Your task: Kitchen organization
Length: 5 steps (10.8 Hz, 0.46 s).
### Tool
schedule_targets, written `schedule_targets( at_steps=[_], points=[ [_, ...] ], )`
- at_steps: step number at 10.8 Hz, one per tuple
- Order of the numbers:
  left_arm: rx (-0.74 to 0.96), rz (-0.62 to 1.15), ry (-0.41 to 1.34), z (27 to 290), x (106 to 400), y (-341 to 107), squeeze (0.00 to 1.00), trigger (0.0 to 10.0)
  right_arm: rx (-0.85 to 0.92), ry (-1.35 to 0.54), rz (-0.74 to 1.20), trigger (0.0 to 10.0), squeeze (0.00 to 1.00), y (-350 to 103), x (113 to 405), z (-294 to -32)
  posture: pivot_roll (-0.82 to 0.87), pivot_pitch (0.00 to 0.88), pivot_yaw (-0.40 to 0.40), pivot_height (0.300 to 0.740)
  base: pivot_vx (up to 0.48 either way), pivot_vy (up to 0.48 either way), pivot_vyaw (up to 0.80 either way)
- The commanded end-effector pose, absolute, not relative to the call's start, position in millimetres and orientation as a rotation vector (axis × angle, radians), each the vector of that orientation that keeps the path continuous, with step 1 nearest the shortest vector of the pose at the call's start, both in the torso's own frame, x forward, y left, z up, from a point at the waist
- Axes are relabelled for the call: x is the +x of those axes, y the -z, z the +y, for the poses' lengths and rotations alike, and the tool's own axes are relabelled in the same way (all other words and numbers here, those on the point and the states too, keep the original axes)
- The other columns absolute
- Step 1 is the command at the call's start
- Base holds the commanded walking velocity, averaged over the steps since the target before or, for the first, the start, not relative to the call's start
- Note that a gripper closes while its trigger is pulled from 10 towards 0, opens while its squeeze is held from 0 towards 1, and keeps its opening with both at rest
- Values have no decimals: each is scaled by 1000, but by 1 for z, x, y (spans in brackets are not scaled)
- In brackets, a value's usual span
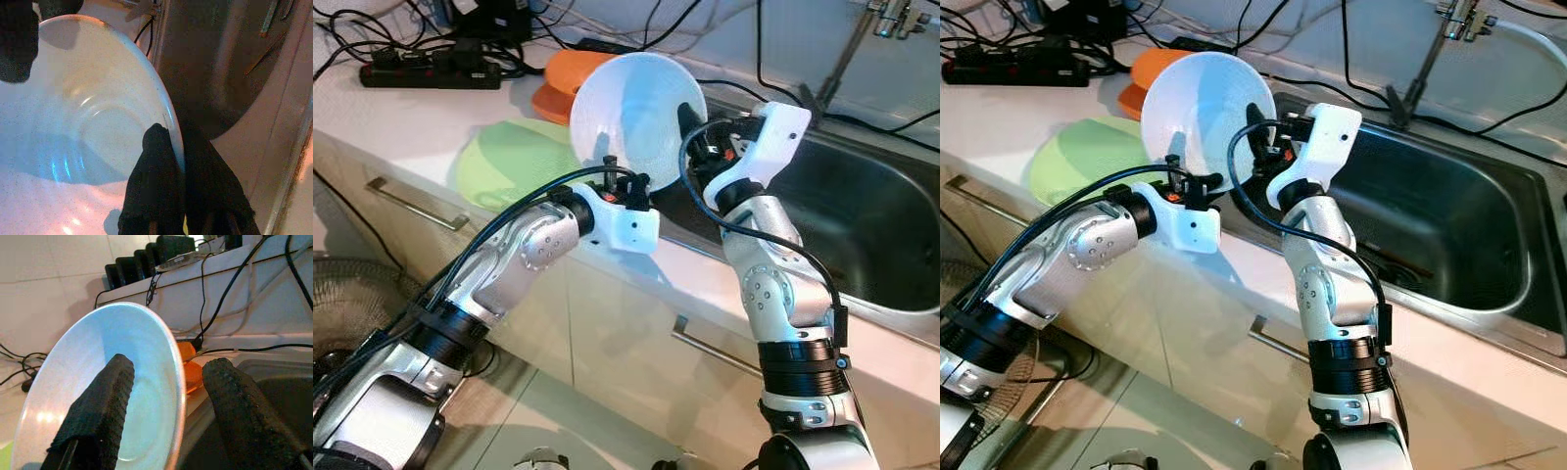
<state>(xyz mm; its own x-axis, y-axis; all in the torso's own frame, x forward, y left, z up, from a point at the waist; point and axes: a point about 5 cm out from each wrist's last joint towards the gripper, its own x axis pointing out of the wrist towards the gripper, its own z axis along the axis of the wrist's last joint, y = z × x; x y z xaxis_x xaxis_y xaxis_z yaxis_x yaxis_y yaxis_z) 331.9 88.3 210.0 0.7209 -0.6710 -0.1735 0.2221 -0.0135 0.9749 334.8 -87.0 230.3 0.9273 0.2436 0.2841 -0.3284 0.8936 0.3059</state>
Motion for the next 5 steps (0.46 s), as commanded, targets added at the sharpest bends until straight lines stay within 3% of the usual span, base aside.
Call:
schedule_targets(
  at_steps=[1,5],
  points=[
    [1440,-473,723,83,332,-223,0,10000,342,-302,-259,10000,0,-235,333,-89,88,8,-90,719,0,0,0],
    [1445,-526,708,82,330,-228,0,10000,339,-291,-253,9686,0,-233,334,-89,93,9,-92,719,0,0,0]
  ],
)
